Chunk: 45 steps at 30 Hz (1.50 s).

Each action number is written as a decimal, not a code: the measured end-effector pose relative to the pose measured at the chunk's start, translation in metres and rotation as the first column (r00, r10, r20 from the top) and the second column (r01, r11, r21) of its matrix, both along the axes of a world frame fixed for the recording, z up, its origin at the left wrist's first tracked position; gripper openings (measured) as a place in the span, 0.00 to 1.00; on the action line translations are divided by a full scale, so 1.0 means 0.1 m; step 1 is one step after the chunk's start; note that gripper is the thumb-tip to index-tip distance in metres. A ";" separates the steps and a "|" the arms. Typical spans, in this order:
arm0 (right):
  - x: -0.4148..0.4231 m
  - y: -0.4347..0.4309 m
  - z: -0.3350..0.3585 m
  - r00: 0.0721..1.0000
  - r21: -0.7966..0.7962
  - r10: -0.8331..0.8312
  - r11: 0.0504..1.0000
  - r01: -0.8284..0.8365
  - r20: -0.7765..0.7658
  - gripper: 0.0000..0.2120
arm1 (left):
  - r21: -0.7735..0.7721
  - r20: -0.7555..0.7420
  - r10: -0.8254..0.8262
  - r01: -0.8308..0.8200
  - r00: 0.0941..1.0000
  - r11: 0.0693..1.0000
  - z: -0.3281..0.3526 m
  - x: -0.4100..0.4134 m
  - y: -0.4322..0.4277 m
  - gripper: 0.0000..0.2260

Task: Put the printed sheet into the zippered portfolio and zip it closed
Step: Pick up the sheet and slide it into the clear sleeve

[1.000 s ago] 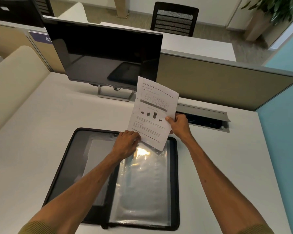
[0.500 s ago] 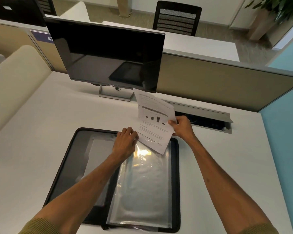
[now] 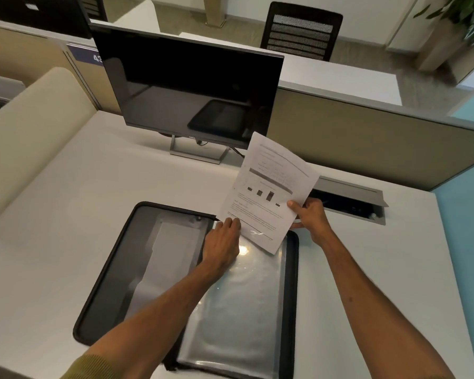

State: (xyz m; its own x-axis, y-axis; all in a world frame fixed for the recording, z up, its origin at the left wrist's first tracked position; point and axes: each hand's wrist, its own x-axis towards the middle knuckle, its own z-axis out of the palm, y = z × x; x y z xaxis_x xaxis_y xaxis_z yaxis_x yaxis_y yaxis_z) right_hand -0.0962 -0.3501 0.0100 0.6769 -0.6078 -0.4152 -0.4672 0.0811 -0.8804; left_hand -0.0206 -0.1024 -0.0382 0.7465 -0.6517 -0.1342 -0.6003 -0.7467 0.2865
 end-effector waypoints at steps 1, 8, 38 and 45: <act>0.01 -0.02 0.00 1.000 0.011 -0.011 1.000 0.011 0.004 0.16 | -0.031 -0.017 0.018 -0.018 1.000 0.999 0.01 0.00 -0.01 0.09; 0.24 -0.18 0.17 0.992 -0.096 0.105 0.989 -0.112 -0.072 0.12 | -0.126 -0.085 -0.069 0.058 0.994 0.990 0.12 0.29 -0.01 0.10; 0.40 -0.38 0.18 0.976 -0.068 0.183 0.979 -0.192 -0.121 0.14 | 0.032 -0.129 -0.356 0.362 0.926 0.931 0.33 1.11 0.22 0.09; 0.44 -0.35 0.17 0.957 -0.110 0.249 0.957 -0.266 -0.147 0.15 | 0.123 -0.091 -0.436 0.445 0.895 0.887 0.37 1.20 0.27 0.09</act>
